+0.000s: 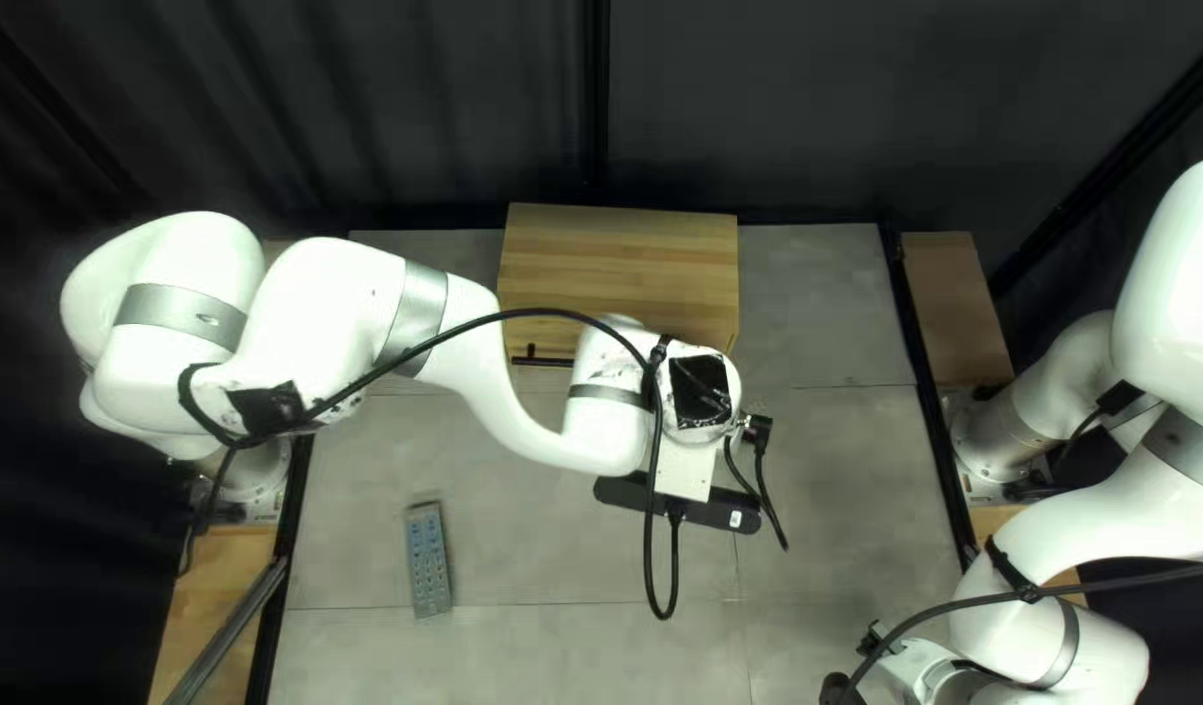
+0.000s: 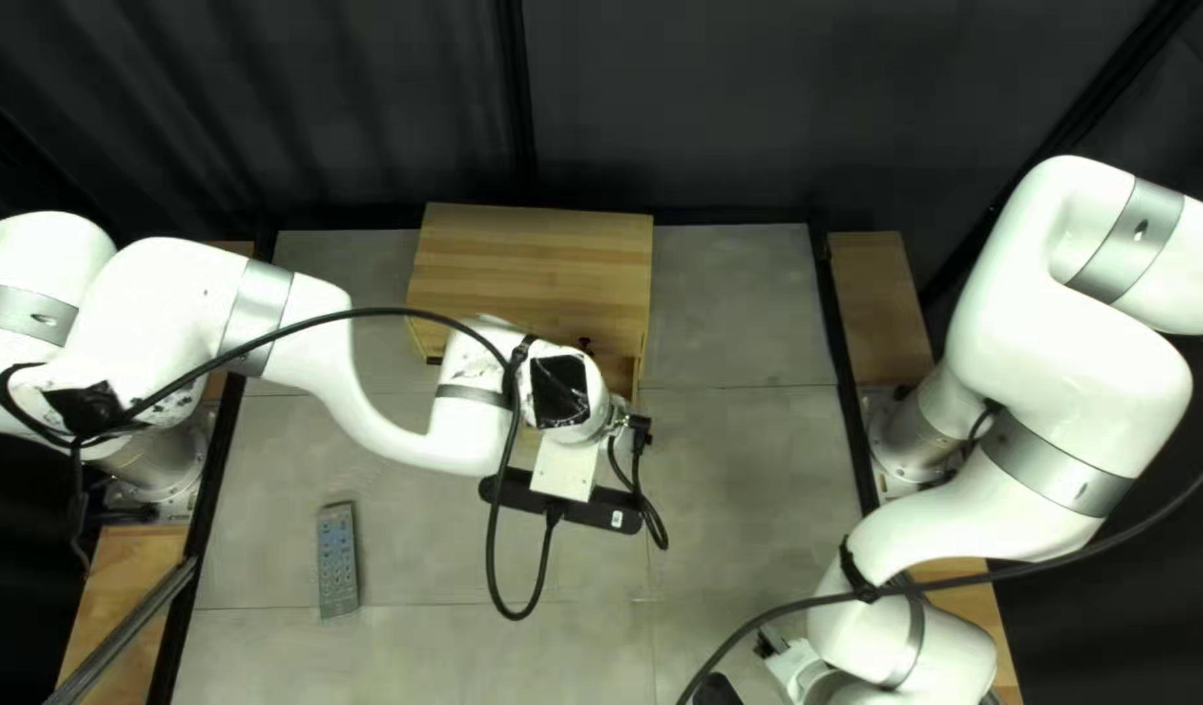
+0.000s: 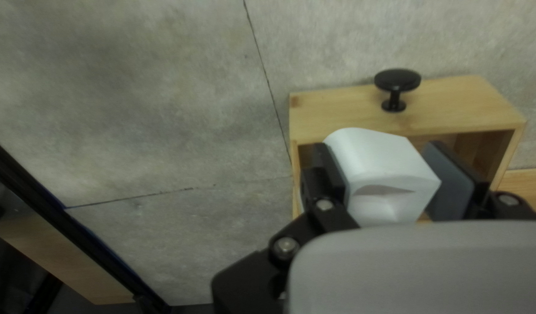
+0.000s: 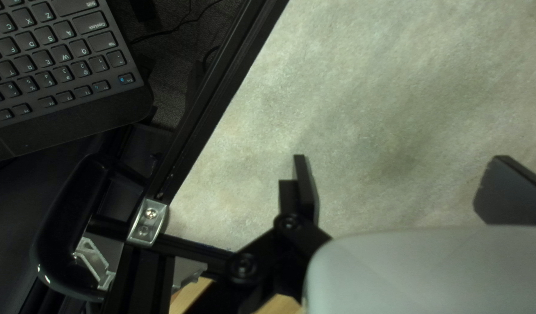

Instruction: Open drawers and place objects into drawer and close

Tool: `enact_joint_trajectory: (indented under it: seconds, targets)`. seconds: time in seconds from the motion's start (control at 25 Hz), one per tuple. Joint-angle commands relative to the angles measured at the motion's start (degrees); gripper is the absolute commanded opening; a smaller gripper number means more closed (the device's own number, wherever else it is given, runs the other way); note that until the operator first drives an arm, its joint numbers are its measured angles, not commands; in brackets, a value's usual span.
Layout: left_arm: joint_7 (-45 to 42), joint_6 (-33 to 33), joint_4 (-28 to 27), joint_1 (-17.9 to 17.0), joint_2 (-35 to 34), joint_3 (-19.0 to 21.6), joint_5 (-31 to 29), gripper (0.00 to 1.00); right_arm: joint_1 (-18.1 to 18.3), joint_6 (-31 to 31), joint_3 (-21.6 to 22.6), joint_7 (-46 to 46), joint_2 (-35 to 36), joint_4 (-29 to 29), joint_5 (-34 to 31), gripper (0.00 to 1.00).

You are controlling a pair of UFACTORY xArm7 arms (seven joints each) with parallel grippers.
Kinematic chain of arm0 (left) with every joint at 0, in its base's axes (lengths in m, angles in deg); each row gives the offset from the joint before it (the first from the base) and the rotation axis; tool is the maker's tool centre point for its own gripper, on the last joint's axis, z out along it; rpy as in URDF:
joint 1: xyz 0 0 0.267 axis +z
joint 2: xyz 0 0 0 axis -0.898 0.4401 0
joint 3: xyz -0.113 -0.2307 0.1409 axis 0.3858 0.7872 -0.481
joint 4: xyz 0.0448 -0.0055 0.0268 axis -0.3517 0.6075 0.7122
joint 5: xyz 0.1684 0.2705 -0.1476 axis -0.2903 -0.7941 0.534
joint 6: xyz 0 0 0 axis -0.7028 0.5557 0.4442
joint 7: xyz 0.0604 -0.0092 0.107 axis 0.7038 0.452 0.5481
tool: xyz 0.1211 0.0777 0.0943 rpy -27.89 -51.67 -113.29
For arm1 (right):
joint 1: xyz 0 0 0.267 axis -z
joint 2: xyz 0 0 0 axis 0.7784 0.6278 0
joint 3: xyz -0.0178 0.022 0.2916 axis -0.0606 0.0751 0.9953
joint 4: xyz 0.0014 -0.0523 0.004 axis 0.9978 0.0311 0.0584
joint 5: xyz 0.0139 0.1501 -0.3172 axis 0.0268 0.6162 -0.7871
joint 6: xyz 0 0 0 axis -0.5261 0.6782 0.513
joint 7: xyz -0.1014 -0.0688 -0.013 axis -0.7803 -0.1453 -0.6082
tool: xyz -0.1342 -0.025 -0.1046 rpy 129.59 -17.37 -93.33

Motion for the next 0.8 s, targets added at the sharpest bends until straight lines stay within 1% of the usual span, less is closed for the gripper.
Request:
enact_joint_trajectory:
  seconds: [0.04,0.4,0.56,0.72,0.76,0.8]
  targets:
    - [-0.4,-0.01,-0.64,0.43,1.18,-0.44,0.02,0.01,0.0,0.0,0.0,0.0,0.0,0.0,0.0,1.0]
    - [-1.59,1.81,-3.31,0.76,3.44,-1.38,-0.13,0.02,0.0,0.0,0.0,0.0,0.0,0.0,0.0,1.0]
    - [-3.22,2.71,-3.9,0.1,3.84,-1.8,-0.53,0.0,0.0,0.0,0.0,0.0,0.0,0.0,0.0,1.0]
    - [-4.68,4.99,-6.17,-0.6,4.93,-2.35,-1.11,0.0,0.0,0.0,0.0,0.0,0.0,0.0,0.0,1.0]
    - [-4.93,5.35,-6.47,-0.7,5.08,-2.43,-1.17,0.05,0.0,0.0,0.0,0.0,0.0,0.0,0.0,1.0]
    - [-5.06,5.5,-6.62,-0.71,5.18,-2.48,-1.17,0.05,0.0,0.0,0.0,0.0,0.0,0.0,0.0,1.0]
